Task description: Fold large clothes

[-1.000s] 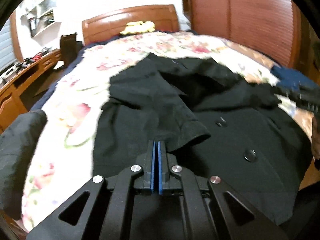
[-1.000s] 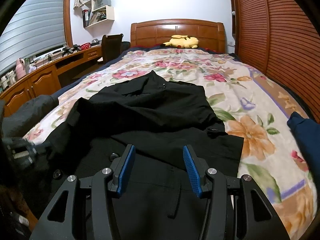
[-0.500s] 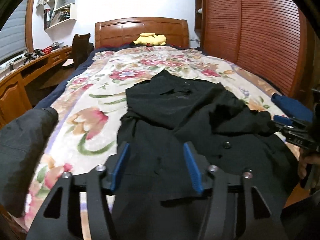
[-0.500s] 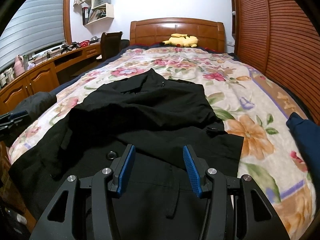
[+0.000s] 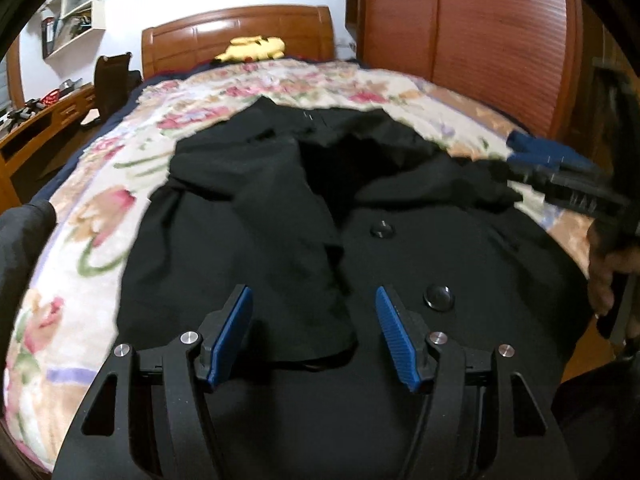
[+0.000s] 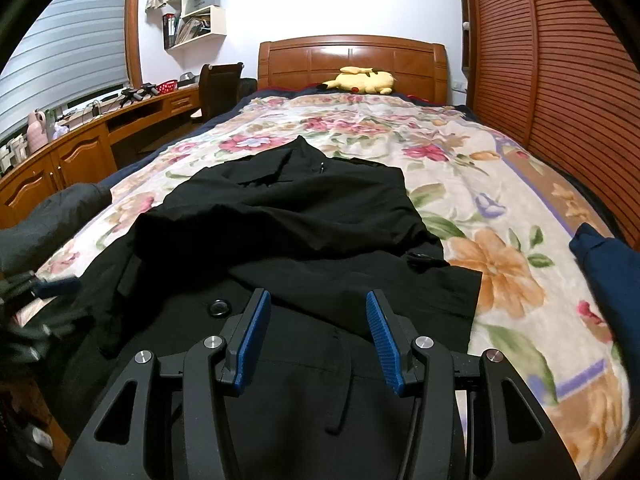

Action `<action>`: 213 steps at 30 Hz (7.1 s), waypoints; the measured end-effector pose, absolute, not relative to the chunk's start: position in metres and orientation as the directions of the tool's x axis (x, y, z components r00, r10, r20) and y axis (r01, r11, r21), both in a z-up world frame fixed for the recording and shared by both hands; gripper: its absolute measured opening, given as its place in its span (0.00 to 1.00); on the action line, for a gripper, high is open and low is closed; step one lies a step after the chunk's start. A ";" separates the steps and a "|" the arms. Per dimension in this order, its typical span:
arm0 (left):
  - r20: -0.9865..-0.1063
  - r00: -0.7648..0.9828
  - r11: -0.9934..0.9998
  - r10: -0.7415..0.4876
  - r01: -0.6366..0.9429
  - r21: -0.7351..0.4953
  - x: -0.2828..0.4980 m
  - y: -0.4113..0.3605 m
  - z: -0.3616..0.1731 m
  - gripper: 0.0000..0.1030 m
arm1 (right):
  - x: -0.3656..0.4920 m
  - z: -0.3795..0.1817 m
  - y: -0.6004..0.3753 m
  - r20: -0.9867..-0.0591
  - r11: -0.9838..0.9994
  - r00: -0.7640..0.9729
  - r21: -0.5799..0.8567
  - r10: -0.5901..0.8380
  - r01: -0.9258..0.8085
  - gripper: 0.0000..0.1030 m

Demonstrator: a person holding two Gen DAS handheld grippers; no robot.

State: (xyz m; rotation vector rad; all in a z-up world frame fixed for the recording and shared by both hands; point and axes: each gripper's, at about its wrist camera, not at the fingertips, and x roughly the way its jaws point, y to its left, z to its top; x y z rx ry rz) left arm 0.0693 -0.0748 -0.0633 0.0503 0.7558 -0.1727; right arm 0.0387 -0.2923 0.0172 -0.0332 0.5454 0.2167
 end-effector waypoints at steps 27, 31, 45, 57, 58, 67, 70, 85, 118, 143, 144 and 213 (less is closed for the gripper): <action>-0.634 0.773 0.962 -0.031 0.195 0.190 -0.002 -0.014 -0.020 0.12 | 0.030 0.021 -0.293 -0.505 0.971 0.835 0.024 0.217 -0.238 0.50; -0.599 0.798 0.974 -0.072 0.185 0.130 -0.010 -0.002 -0.012 0.45 | 0.030 0.022 -0.294 -0.504 0.971 0.839 -0.006 0.204 -0.239 0.50; -0.597 0.799 0.996 -0.081 0.094 -0.008 0.040 0.016 -0.032 0.62 | 0.014 0.024 -0.315 -0.543 0.970 0.826 -0.080 0.152 -0.230 0.50; -0.690 0.723 0.993 -0.046 0.106 0.045 0.040 0.011 -0.090 0.62 | 0.018 -0.001 -0.318 -0.616 0.962 0.774 -0.093 0.147 -0.256 0.50; -0.690 0.722 0.994 -0.054 0.106 0.033 0.040 0.012 -0.091 0.62 | 0.021 -0.007 -0.318 -0.628 0.961 0.766 -0.100 0.140 -0.257 0.50; -0.680 0.732 0.992 -0.044 0.114 0.059 0.039 0.011 -0.097 0.72 | 0.032 -0.028 -0.317 -0.665 0.965 0.734 -0.076 0.138 -0.251 0.55; -0.669 0.741 0.992 -0.056 0.115 0.044 0.038 0.012 -0.099 0.72 | 0.029 -0.030 -0.318 -0.657 0.967 0.741 -0.072 0.138 -0.244 0.57; -0.620 0.782 0.997 -0.066 0.077 -0.008 -0.008 0.052 -0.071 0.72 | -0.023 -0.016 -0.338 -0.644 0.977 0.758 -0.079 0.103 -0.199 0.67; -0.634 0.768 0.995 -0.095 0.065 -0.070 -0.035 0.072 -0.099 0.49 | -0.073 -0.023 -0.351 -0.672 0.961 0.716 -0.021 0.189 -0.274 0.52; -0.434 0.875 0.976 -0.214 0.181 -0.117 -0.069 0.060 0.004 0.05 | -0.085 0.039 -0.356 -0.472 0.971 0.861 -0.039 0.189 -0.235 0.08; -0.422 0.881 0.977 -0.212 0.183 -0.110 -0.070 0.059 0.010 0.05 | -0.085 0.045 -0.356 -0.461 0.971 0.867 -0.043 0.189 -0.235 0.08; -0.556 0.828 0.996 0.074 -0.092 -0.003 0.189 0.096 0.010 0.05 | 0.173 0.029 -0.303 -0.556 0.971 0.826 -0.132 0.095 -0.200 0.08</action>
